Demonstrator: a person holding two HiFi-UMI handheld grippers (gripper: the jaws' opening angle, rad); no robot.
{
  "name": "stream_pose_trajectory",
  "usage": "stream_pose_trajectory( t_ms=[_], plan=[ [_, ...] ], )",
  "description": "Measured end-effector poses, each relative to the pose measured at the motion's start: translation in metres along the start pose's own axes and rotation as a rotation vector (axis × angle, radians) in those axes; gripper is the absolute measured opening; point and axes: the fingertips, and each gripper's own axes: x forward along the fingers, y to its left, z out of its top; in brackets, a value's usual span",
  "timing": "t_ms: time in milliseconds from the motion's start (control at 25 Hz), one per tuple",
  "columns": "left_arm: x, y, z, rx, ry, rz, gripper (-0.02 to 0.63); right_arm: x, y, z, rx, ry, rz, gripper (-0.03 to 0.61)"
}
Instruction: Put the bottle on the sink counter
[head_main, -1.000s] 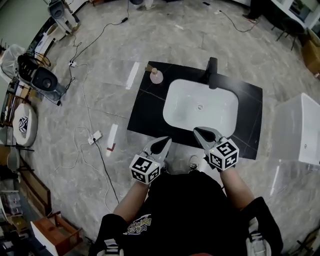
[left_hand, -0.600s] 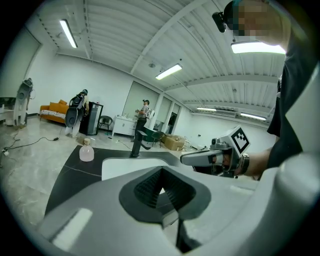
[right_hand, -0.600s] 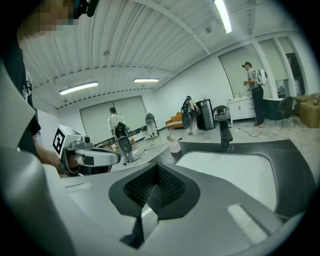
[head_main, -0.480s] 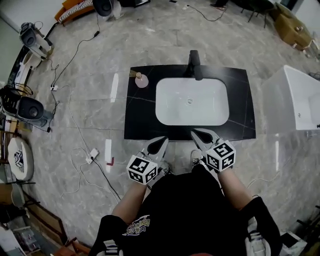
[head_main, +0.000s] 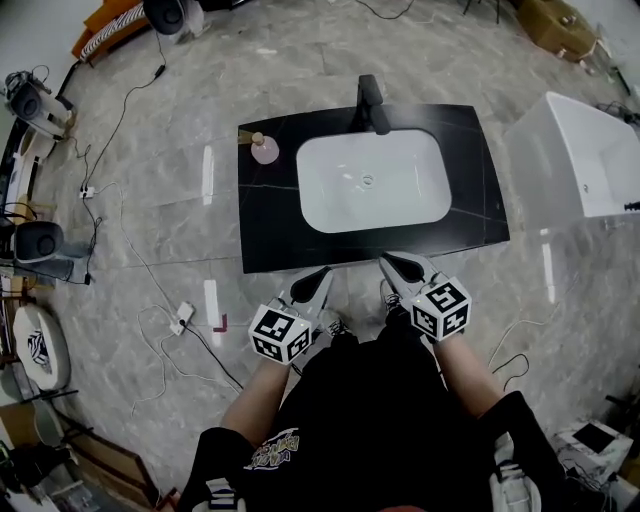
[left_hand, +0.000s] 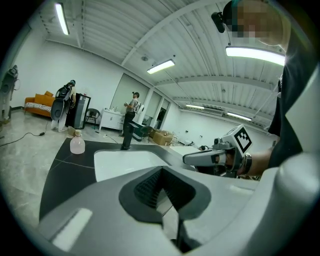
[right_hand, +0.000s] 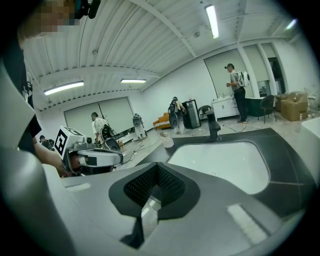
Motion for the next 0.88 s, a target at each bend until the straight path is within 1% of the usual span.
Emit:
stream_pose_trajectory(
  t_ms=[280,480,880],
  plan=[
    [-0.015,0.005,-0.004,0.007,-0.002,-0.012,0.001,0.004,0.016,-0.006,0.002,-0.004,-0.012,0.028],
    [-0.024,0.006,-0.004,0.007,-0.011,-0.015,0.001,0.011,0.029,-0.004,-0.014,0.003,0.004,0.028],
    [-0.044,0.015,-0.006,-0.002,-0.025,0.007,0.000,0.022,0.049,-0.003,-0.038,0.018,0.029,0.028]
  ],
)
